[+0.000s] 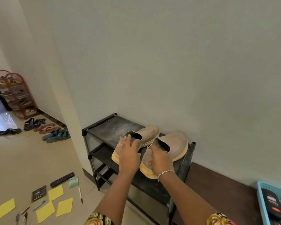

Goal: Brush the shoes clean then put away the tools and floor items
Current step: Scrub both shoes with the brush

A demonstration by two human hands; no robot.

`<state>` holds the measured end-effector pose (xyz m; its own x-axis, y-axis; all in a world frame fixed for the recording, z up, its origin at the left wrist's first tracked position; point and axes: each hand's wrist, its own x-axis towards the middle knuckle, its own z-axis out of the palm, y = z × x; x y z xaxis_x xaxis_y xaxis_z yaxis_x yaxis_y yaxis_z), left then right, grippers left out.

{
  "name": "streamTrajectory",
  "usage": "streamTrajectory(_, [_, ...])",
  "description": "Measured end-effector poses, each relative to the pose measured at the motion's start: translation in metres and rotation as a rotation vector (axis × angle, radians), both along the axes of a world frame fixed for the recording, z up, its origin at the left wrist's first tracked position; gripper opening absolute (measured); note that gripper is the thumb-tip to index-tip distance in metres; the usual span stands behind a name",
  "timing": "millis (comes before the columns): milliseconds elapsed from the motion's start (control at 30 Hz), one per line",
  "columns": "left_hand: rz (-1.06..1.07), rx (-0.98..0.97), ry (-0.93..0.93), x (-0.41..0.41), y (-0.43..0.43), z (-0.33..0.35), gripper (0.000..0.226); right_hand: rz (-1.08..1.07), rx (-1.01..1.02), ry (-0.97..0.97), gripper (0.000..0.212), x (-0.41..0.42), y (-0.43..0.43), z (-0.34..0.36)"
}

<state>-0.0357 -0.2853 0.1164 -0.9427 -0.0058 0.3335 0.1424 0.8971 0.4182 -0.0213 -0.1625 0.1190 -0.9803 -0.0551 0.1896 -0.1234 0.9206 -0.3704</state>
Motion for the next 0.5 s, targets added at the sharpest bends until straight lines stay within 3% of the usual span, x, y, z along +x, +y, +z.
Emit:
streamTrajectory(233, [-0.158,0.18,0.035,0.021,0.023,-0.004,0.048,0.016,-0.05,0.182,0.023,0.012,0.026,0.008])
streamTrajectory(500, [-0.319,0.388,0.135,0.083,0.083,0.022,0.037,-0.041,-0.122,0.296,0.018,0.079,0.087,0.044])
